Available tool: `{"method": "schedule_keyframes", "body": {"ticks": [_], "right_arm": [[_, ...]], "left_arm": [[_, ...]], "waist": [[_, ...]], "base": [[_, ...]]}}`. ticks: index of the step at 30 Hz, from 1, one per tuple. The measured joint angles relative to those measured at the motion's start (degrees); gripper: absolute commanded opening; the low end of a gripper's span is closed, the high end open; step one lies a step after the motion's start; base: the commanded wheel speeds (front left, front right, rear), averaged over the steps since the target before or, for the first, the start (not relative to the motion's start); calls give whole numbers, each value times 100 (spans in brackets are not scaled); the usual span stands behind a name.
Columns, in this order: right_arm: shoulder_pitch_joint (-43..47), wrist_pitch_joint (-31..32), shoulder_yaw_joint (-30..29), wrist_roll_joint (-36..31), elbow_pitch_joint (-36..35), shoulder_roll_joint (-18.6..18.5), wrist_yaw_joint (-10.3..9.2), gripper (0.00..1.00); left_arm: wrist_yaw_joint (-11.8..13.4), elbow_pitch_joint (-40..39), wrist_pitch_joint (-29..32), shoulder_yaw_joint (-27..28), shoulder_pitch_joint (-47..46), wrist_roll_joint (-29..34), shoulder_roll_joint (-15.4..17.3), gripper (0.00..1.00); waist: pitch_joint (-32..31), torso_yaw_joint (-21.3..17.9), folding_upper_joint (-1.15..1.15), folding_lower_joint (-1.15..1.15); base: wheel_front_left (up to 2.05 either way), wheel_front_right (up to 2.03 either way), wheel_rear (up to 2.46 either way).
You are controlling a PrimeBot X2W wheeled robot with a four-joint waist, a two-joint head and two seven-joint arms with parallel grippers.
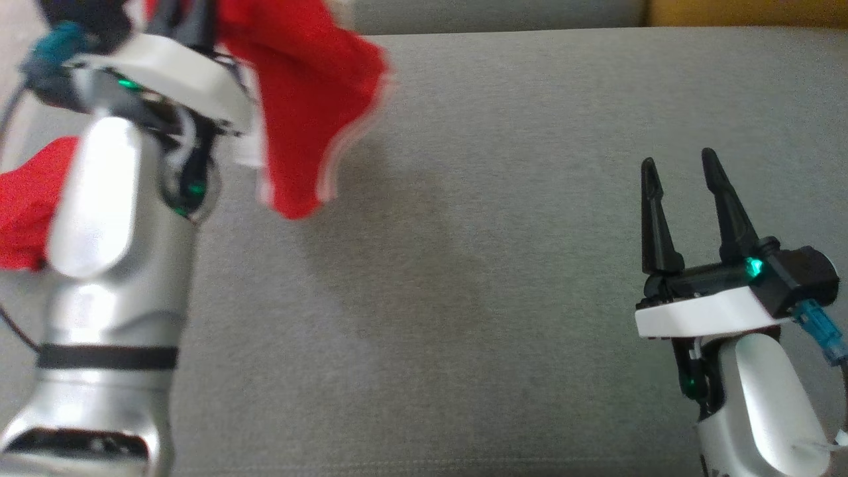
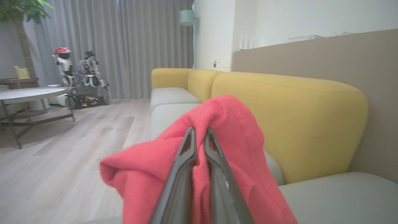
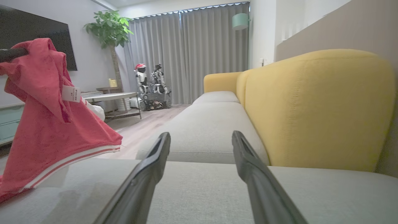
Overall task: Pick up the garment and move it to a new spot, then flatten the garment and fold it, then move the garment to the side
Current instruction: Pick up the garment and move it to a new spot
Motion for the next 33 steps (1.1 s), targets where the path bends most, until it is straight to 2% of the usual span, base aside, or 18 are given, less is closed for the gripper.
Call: {"method": "schedule_keyframes", "body": {"ticks": [7,13,16,18,19,20,23,25,30,33], "right_arm": [[-21,-3,5,108,-82,0,0,100],[-36,-27,23,257,-154,0,0,100],[-74,-38,75,343,-172,0,0,100],[-170,-43,136,393,-175,1,0,100],[-210,-43,151,414,-189,0,0,100],[-243,-43,151,421,-193,0,0,100],[-274,-43,149,455,-196,0,0,100],[-272,-43,133,455,-192,0,0,100],[-255,-44,26,447,-164,0,0,100],[-223,-44,-15,366,-140,0,0,100]], "left_arm": [[116,-479,359,-404,485,1,-288,0],[334,-394,226,-959,636,-70,-491,0],[405,-301,90,-1460,639,-550,-527,0],[601,-288,-26,-1882,639,-1009,-531,2],[715,-260,-96,-2053,637,-1162,-541,60],[832,-213,-154,-2183,632,-1326,-552,100],[1131,183,-308,-2458,520,-1546,-554,100],[1217,476,-461,-2457,414,-1578,-555,100],[1183,879,-760,-2262,314,-1699,-472,100],[1149,869,-845,-2013,456,-1753,-153,100]], "waist": [[37,-480,0,0],[211,-981,0,0],[326,-1215,0,0],[400,-1369,0,0],[437,-1435,0,0],[475,-1491,0,0],[589,-1594,0,0],[621,-1602,0,0],[547,-1384,0,0],[444,-1173,0,0]], "base": [[0,0,0],[0,0,0],[0,0,0],[0,0,0],[0,0,0],[0,0,0],[0,0,0],[0,0,0],[0,0,0],[0,0,0]]}}
